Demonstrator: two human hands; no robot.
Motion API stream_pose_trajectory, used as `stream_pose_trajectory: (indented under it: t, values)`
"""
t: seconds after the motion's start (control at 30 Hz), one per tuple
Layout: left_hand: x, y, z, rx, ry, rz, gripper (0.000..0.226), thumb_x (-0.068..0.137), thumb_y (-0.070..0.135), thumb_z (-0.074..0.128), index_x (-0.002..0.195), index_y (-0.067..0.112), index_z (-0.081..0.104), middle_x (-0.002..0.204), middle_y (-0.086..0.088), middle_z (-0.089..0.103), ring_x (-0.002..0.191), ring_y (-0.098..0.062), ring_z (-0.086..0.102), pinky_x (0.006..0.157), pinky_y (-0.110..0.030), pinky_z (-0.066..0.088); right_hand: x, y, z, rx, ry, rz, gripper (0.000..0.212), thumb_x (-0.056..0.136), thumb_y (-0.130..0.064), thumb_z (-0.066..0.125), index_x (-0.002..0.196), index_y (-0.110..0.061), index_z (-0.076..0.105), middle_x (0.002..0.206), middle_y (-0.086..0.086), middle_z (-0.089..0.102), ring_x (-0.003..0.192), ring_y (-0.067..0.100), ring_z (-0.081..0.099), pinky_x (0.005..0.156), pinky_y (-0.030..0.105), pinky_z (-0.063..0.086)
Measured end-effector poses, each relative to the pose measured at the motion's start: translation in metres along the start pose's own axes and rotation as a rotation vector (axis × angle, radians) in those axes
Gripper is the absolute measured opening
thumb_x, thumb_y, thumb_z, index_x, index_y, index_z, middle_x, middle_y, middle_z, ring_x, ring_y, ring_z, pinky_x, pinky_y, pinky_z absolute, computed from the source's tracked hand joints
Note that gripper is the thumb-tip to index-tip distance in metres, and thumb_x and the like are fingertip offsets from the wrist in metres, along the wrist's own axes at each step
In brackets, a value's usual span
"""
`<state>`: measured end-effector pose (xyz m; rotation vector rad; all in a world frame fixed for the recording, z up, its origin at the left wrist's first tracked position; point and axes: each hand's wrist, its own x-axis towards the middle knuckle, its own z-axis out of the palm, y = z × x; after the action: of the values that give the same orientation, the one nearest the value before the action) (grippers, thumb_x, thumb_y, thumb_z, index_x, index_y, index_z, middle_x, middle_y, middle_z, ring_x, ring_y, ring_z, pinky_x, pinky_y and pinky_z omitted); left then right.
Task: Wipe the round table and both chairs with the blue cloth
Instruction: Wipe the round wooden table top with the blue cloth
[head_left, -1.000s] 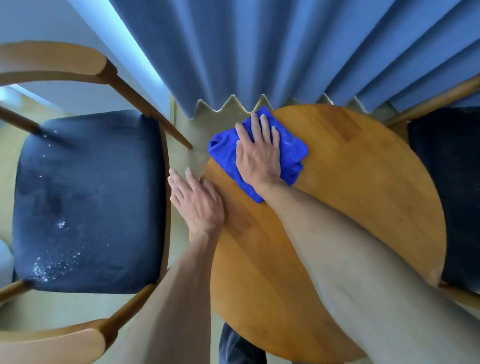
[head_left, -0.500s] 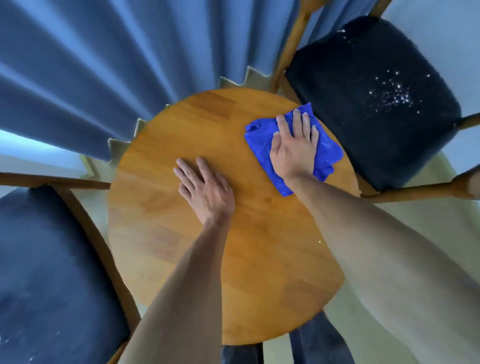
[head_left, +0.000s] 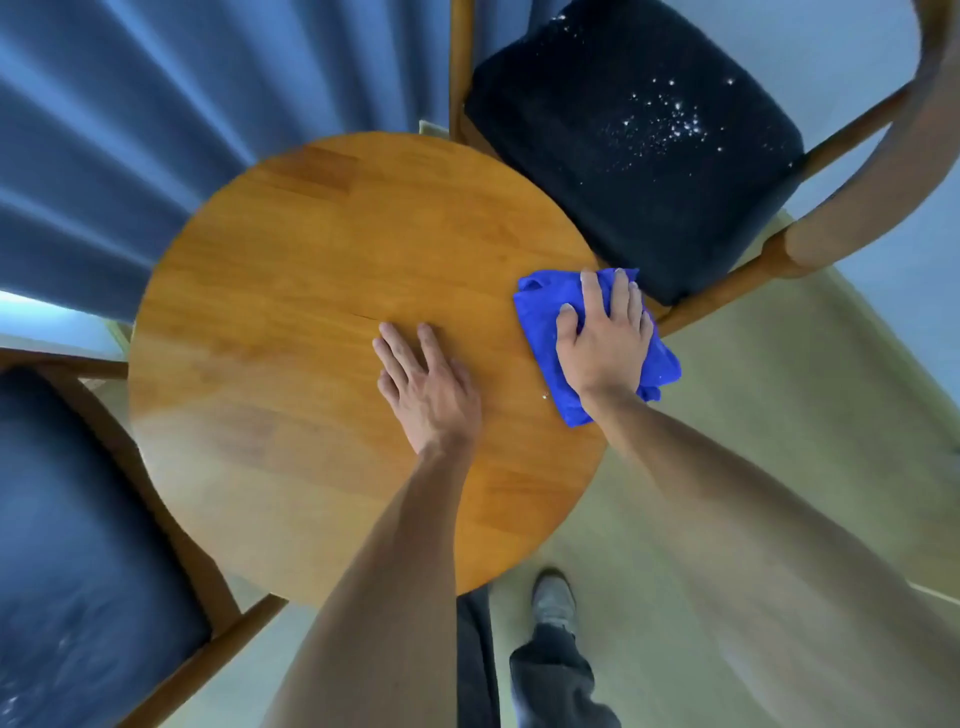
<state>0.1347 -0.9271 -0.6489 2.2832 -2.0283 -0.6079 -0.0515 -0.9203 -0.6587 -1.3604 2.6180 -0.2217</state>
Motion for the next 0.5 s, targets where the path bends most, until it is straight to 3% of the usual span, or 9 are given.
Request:
stream_pose_trajectory:
  t: [0.33,0.5]
  values:
    - [-0.098,-0.047,0.005,0.034,0.008,-0.119,0.057,0.098,0.033,0.034,0.154,0.023,0.023,0.162,-0.020,0.004,0.150,-0.034,0.005,0.114,-0.048,0.016,-0.089,0.012,0.007,-0.076,0.027,-0.182,0.056,0.096,-0.040,0.040,0.146,-0.016,0.041,0.156,0.019,0.031,0.145,0.039,0.025,0.112,0.055,0.025]
    - [-0.120,-0.095,-0.009,-0.004,0.099,-0.377,0.064,0.098,0.033,0.029,0.156,0.019,0.009,0.163,-0.019,-0.001,0.150,-0.033,0.000,0.117,-0.049,0.009,-0.119,-0.006,0.016,-0.041,0.012,-0.227,0.053,0.098,-0.036,0.037,0.146,-0.016,0.041,0.156,0.020,0.031,0.145,0.039,0.024,0.112,0.055,0.028]
